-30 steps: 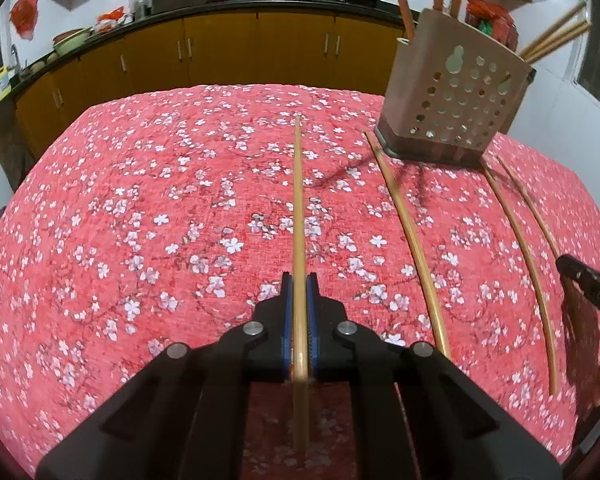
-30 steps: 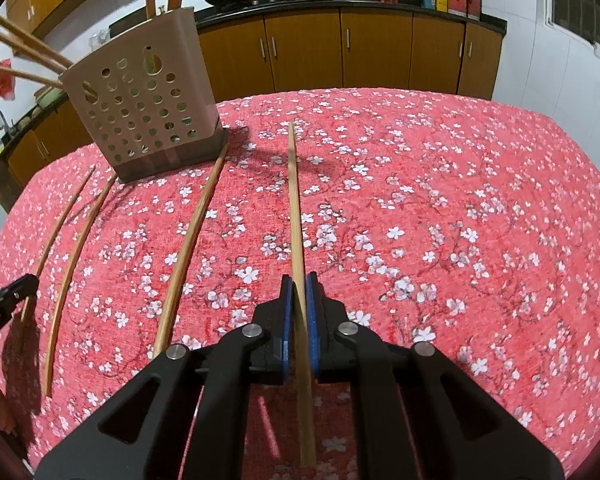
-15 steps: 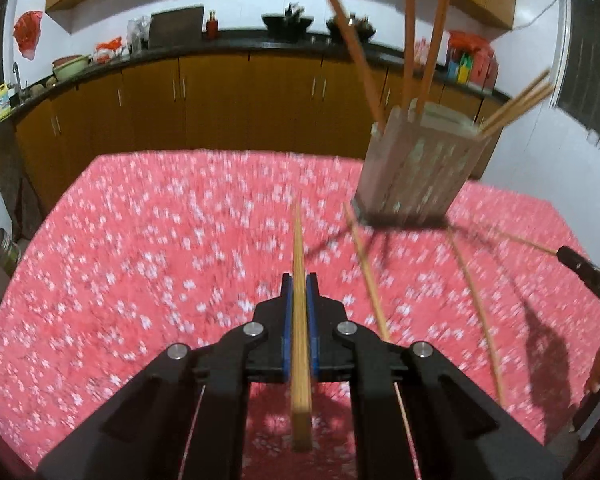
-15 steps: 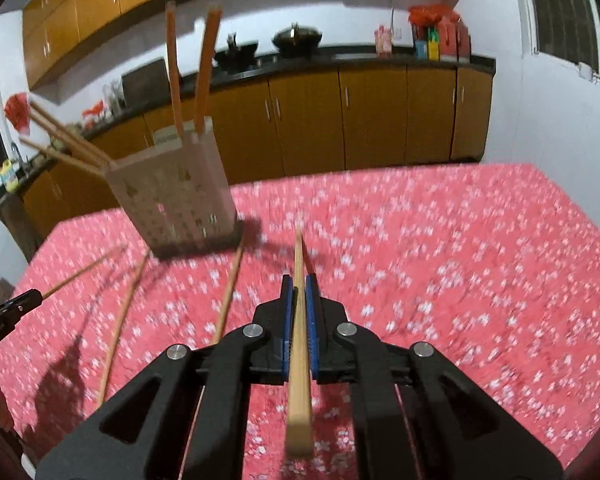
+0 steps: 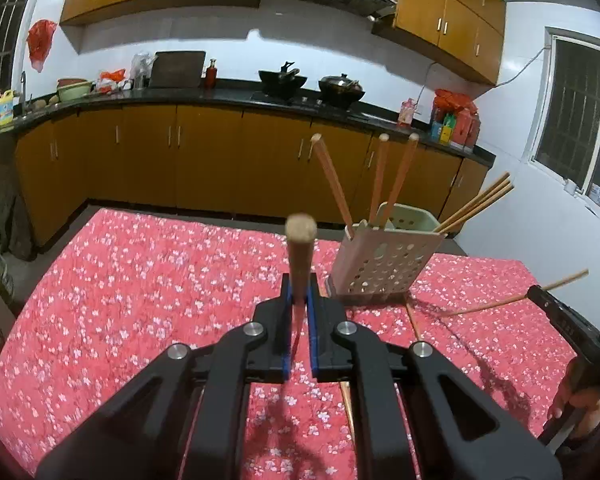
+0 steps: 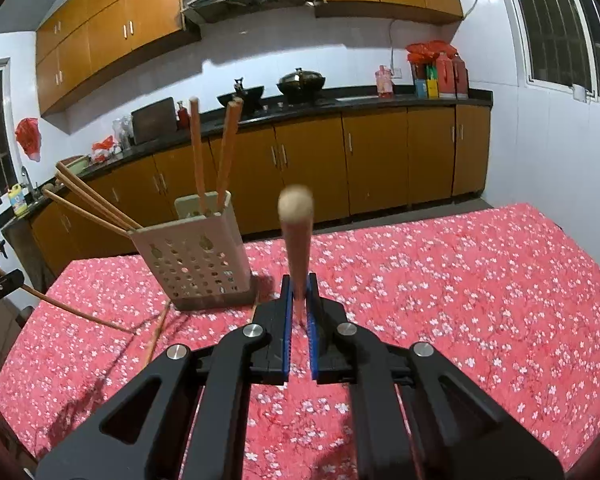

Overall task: Organize utensils
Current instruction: 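Raise the right tool's chopstick above the holder while the left tool raises its chopstick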

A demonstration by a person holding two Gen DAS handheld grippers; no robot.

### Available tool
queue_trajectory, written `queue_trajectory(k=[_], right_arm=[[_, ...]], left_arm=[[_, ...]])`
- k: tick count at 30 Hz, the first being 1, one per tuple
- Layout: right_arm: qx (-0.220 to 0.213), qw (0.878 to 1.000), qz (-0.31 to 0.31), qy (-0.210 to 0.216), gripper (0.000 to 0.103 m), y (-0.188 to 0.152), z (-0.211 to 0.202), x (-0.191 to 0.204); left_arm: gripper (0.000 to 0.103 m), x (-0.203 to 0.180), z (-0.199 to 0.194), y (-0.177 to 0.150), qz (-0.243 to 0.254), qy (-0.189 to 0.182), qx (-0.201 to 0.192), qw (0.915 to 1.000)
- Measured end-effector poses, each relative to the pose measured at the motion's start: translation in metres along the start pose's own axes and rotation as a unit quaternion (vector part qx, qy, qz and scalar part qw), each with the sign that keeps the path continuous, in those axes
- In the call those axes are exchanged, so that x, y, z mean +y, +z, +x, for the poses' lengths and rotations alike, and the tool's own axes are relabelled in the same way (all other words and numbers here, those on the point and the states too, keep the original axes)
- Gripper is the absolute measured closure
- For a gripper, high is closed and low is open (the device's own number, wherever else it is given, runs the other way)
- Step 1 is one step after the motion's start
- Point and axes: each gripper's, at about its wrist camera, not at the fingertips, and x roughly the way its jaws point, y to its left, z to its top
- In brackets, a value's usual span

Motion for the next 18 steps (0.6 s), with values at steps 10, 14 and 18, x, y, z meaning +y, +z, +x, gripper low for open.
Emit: queue_trajectory(k=[10,14,18], right_arm=[[-0.078,0.993,0.007,0.083,0.096,0.057,-0.043,0.022],[-0.122,0.987,0.001,0.105,0.096,0.077,-0.059,0.036],[-0.157,0.982,-0.009,0.106,0.096,0.089,-0.062,0.049]], left_arm=[[0.095,-0.026,-0.031,0.038,0.027,-0.067,-0.038,0.9967],[0.095,-0.044,-0.040,0.051,0.038,-0.093,-0.055,0.9934],[0.095,-0.060,-0.042,0.069,0.037,-0.107,-0.078,0.9905]])
